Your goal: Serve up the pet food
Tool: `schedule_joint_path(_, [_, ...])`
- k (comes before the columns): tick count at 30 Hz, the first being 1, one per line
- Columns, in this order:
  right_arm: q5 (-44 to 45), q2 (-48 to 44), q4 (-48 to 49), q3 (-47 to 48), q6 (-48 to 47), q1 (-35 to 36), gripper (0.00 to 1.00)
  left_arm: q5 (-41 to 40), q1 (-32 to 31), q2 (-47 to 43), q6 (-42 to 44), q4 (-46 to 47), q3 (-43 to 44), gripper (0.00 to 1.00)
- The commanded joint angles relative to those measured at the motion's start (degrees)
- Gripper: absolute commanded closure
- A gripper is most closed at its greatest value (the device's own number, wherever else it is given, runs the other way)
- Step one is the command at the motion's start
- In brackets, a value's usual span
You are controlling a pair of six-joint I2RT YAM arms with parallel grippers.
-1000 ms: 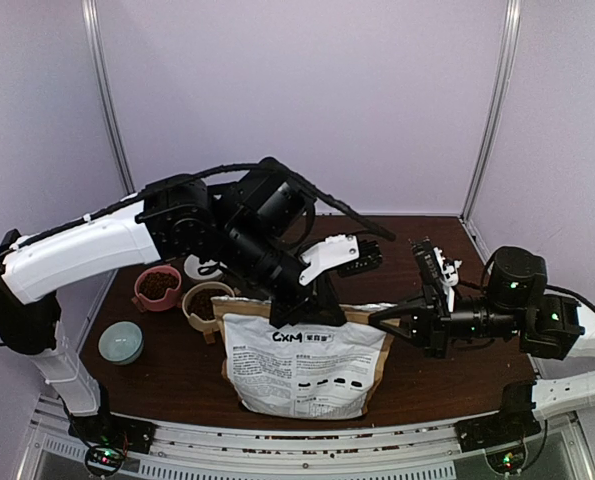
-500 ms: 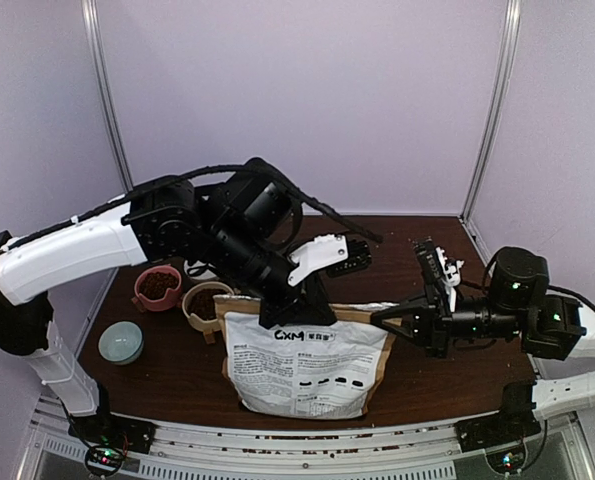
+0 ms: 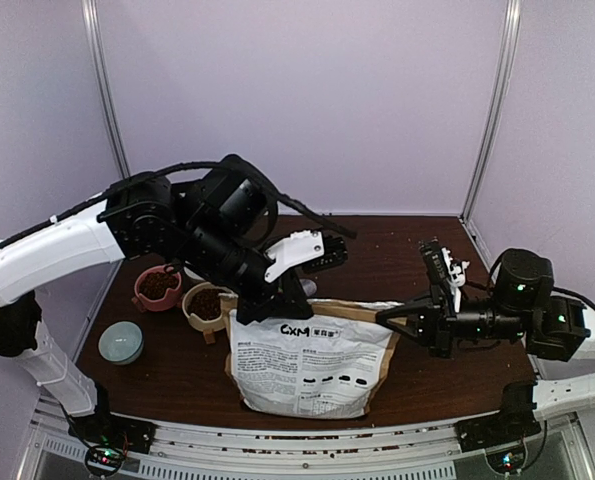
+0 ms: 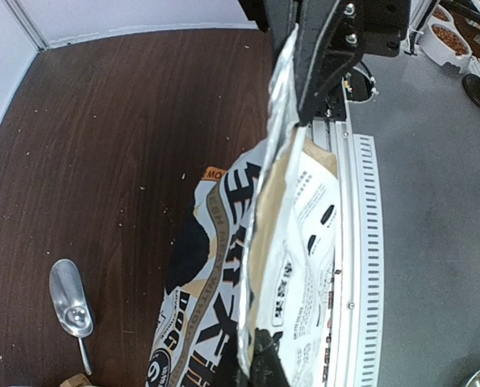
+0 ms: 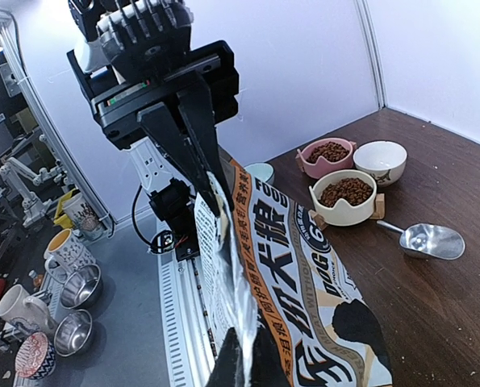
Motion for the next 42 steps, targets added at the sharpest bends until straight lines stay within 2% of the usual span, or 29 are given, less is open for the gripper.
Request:
schedule_joint_path(1, [2.5,-3.0,-0.7,0.2,-0.2,-0.3,1.00,-3.4,1.5,-2.5,0.3,-2.3,-1.0,1.00])
schedule_joint_path(3, [2.7,-3.3,-0.9,0.2,-0.3,-0.3,1.00,-4.1,1.7,-2.7,0.3,-2.4,-1.1,0.97])
schedule_joint_path(4, [2.8,-3.3,-0.9,0.2,-0.2,-0.3,1.00,-4.5,1.8,-2.8,0.3,-2.6,-1.2,0.86])
schedule_joint_path(5, [2.7,-3.4,-1.0,0.1,-0.2,-0.3,1.00,-4.7,2.0,-2.9,0.3,-2.7,-1.3,0.82])
schedule_joint_path(6, [2.7,-3.4,-1.1,0.1,-0.3,-0.3,1.00,-4.8,2.1,-3.1,0.3,-2.7,-1.4,0.85])
schedule_joint_path(7, [2.8,-3.4,-1.1,0.1,-0.2,-0.3,1.00,-4.8,2.1,-3.3,0.5,-2.7,-1.5,1.00])
schedule_joint_path(11, [3.0,-3.6,-1.3,0.2,-0.3,-0.3,1.00,-5.2,2.3,-3.9,0.7,-2.8,-2.1,1.00])
schedule_joint_path(13, [3.2,-3.6,-1.3,0.1,-0.3,-0.3,1.00,-5.8,2.4,-4.0,0.6,-3.0,-2.2,0.89])
schedule_joint_path(16, [3.3,-3.7,-1.4,0.1,-0.4,-0.3,1.00,-6.5,2.7,-4.4,0.7,-3.3,-2.7,0.88])
schedule_joint_path(17, [3.4,-3.8,-1.4,0.1,-0.3,-0.3,1.00,-6.6,2.7,-4.5,0.7,-3.4,-3.0,0.89])
schedule_joint_path(18, [3.5,-3.7,-1.4,0.1,-0.4,-0.3,1.00,-6.6,2.7,-4.5,0.9,-3.6,-3.1,1.00])
schedule_joint_path(23, [3.9,-4.2,-1.9,0.2,-0.5,-0.3,1.00,-7.7,2.9,-5.2,1.1,-3.8,-3.7,1.00])
schedule_joint_path(26, [4.3,-4.5,-2.2,0.2,-0.5,-0.3,1.00,-8.3,3.2,-5.6,1.1,-4.0,-4.0,0.82])
schedule_joint_path(27, [4.3,-4.6,-2.3,0.2,-0.5,-0.3,1.00,-8.5,3.2,-5.7,1.1,-4.1,-4.2,0.79])
schedule_joint_path(28, [4.4,-4.7,-2.4,0.2,-0.5,-0.3,1.00,-8.6,3.3,-5.8,1.2,-4.0,-4.3,0.79])
schedule_joint_path(29, [4.4,-4.8,-2.5,0.2,-0.5,-0.4,1.00,-8.6,3.3,-5.8,1.3,-4.1,-4.4,0.84])
schedule_joint_path(30, [4.6,-4.9,-2.5,0.2,-0.5,-0.4,1.00,-8.6,3.4,-5.8,1.4,-4.3,-4.5,1.00])
schedule_joint_path(35, [5.0,-5.4,-3.0,0.1,-0.6,-0.4,1.00,-9.6,3.4,-6.3,1.6,-4.5,-5.2,1.00])
schedule_joint_path(37, [5.1,-5.5,-3.2,0.1,-0.6,-0.3,1.00,-10.7,3.6,-6.6,1.6,-4.5,-5.3,0.89])
schedule_joint_path(40, [5.3,-5.7,-3.4,0.1,-0.6,-0.4,1.00,-11.3,4.0,-7.0,1.7,-4.5,-5.7,0.84])
schedule_joint_path(41, [5.4,-5.9,-3.5,0.1,-0.6,-0.4,1.00,-11.4,4.2,-7.1,1.8,-4.6,-5.8,0.86])
schedule_joint_path(42, [5.4,-5.9,-3.5,0.0,-0.7,-0.4,1.00,-11.3,4.3,-7.2,1.9,-4.5,-5.9,1.00])
